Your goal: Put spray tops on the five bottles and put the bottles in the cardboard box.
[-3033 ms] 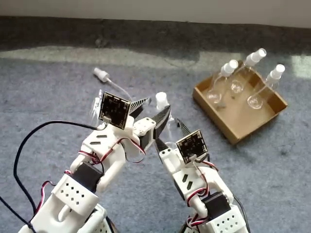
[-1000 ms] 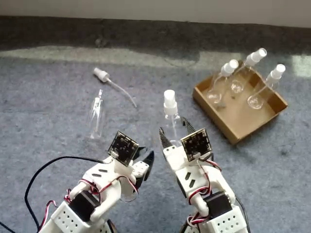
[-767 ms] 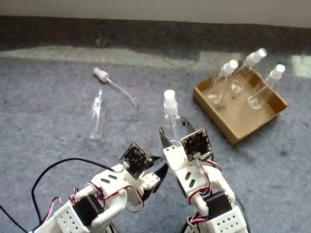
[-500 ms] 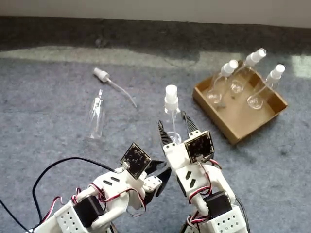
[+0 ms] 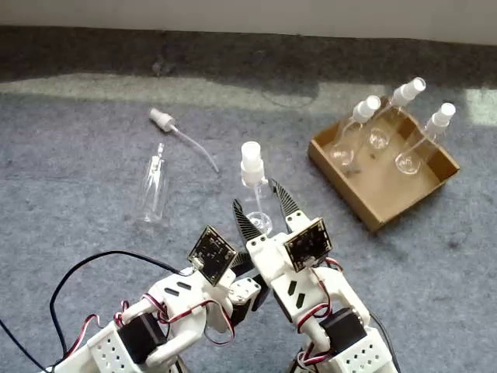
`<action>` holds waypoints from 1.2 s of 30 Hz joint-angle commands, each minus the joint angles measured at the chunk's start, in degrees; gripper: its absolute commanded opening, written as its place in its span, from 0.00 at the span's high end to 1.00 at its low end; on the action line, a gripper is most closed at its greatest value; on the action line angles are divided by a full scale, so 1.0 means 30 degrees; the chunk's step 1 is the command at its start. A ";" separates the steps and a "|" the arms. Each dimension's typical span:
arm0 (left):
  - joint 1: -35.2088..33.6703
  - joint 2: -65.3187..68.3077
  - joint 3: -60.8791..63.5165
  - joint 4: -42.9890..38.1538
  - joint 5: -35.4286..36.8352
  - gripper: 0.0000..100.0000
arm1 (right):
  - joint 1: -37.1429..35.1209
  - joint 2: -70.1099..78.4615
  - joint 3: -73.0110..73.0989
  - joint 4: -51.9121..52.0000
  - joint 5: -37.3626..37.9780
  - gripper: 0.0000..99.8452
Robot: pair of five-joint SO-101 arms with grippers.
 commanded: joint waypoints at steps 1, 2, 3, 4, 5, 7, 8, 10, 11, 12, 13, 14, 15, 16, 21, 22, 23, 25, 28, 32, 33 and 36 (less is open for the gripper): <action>-0.0308 -0.0220 0.0396 -0.0469 0.0176 0.96 | -0.0249 -0.0454 0.1568 -0.0659 -0.0088 0.88; -0.0747 -0.0220 0.0396 -0.0615 0.0147 0.96 | -0.0249 -0.0454 0.1568 -0.0659 -0.0088 0.88; -0.1304 -0.0220 0.0396 -0.0879 0.0147 0.96 | -0.0249 -0.0454 0.1568 -0.0659 -0.0117 0.88; -0.1978 -0.0220 0.0396 -0.1231 0.0176 0.96 | -0.0249 -0.0454 0.1568 -0.0659 -0.0117 0.88; -0.2652 -0.0220 0.0396 -0.1612 0.0176 0.96 | -0.0249 -0.0454 0.1568 -0.0659 -0.0117 0.88; -0.3824 -0.0161 0.0396 -0.2051 0.0176 0.96 | -0.0249 -0.0454 0.1568 -0.0630 -0.0117 0.88; -0.4264 -0.0161 0.0396 -0.2139 0.0205 0.96 | -0.0249 -0.0454 0.1568 -0.0630 -0.0117 0.88; -0.4821 -0.0161 0.0396 -0.2139 0.0205 0.96 | -0.0249 -0.0454 0.1568 -0.0630 -0.0117 0.88; -0.4996 -0.0161 0.0396 -0.2139 0.0205 0.96 | -0.0249 -0.0454 0.1568 -0.0630 -0.0117 0.88; -0.5114 -0.0161 0.0396 -0.2168 0.0205 0.96 | -0.0249 -0.0454 0.1568 -0.0630 -0.0117 0.88; -0.5143 -0.0161 0.0396 -0.2168 0.0176 0.96 | -0.0220 -0.0454 0.1568 -0.0630 -0.0117 0.88; -0.5201 -0.0161 0.0396 -0.2168 0.0176 0.96 | -0.0220 -0.0454 0.1568 -0.0630 -0.0117 0.88; -0.5201 -0.0161 0.0396 -0.2168 0.0176 0.96 | -0.0161 -0.0454 0.1568 -0.0630 -0.0117 0.88; -0.5260 -0.0161 0.0396 -0.2168 0.0176 0.96 | -0.0161 -0.0454 0.1568 -0.0630 -0.0117 0.88; -0.5905 -0.0161 0.0396 -0.2139 0.0205 0.96 | -0.0161 -0.0454 0.1568 -0.0659 -0.0117 0.88; -0.5436 -0.0132 0.0396 -0.2110 0.0234 0.96 | -0.0190 -0.0454 0.1568 -0.0689 -0.0117 0.88; -0.4674 -0.0132 0.0396 -0.2051 0.0234 0.96 | -0.0220 -0.0454 0.1538 -0.0718 -0.0029 0.88; -0.3062 -0.0132 0.0396 -0.1319 0.0147 0.96 | -0.0220 -0.0454 0.1275 -0.0747 -0.0029 0.88; -0.2125 -0.0161 0.0396 -0.0645 0.0117 0.96 | -0.0103 -0.0454 0.0630 -0.0747 0.0029 0.88; -0.1978 -0.0190 0.0396 -0.0586 0.0117 0.96 | -0.0103 -0.0454 -0.0835 -0.0747 0.0029 0.88; -0.1949 -0.0220 0.0396 -0.0674 0.0117 0.96 | -0.0103 -0.0454 -0.1245 -0.0747 0.0029 0.88; -0.1949 -0.0220 0.0366 -0.0703 0.0176 0.96 | -0.0103 -0.0454 -0.2007 -0.0747 0.0029 0.88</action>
